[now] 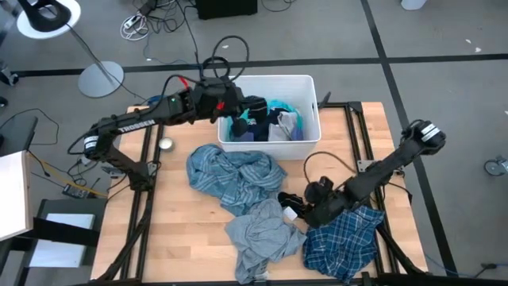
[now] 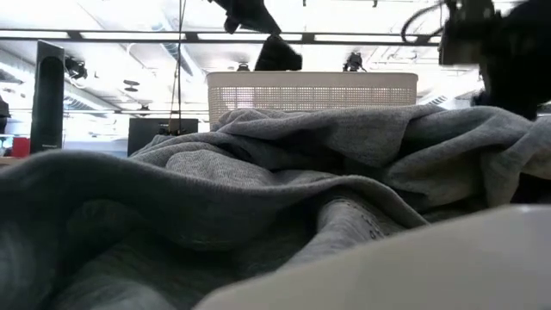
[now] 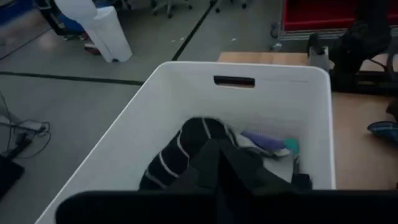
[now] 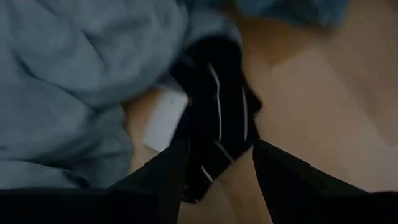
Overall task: Sort clothes
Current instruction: Put the black sock into the white laundry organizer
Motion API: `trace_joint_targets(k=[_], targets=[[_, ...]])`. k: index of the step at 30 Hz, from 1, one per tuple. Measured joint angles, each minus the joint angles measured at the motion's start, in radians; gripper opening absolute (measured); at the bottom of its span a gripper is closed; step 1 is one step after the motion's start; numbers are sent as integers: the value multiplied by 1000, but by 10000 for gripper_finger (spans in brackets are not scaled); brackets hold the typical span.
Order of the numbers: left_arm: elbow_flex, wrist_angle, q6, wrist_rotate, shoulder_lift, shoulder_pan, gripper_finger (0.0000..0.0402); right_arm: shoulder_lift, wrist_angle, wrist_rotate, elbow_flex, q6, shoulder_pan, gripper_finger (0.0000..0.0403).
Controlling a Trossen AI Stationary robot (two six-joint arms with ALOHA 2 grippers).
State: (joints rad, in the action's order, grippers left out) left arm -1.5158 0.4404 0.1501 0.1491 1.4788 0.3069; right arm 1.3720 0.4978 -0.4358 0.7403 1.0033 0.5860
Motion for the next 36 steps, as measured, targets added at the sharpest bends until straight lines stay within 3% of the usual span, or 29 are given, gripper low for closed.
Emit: trace_joint_targets(k=[9, 11, 13, 15, 21, 26, 31, 36], targets=[[0, 94, -30, -60, 0, -14, 107, 247, -124, 4, -10, -9, -49, 169], [0, 148, -55, -80, -2, -26, 123, 276, -140, 4, -5, -10, -62, 132], [0, 216, -65, -154, -8, -46, 131, 279, -114, 3, 8, -22, -69, 66], [0, 255, -83, -220, -9, -83, 135, 248, -27, 14, 33, -46, -71, 20], [78, 200, -104, -175, -9, -276, 135, 42, 424, -83, 215, -39, -71, 9], [211, 12, -109, -165, -9, -403, 135, -101, 617, -241, 405, -156, -83, 9], [352, -198, -168, -161, -9, -466, 135, -187, 616, -365, 567, -386, -176, 7], [447, -385, -187, -164, 5, -480, 135, -202, 431, -426, 660, -700, -376, 13]])
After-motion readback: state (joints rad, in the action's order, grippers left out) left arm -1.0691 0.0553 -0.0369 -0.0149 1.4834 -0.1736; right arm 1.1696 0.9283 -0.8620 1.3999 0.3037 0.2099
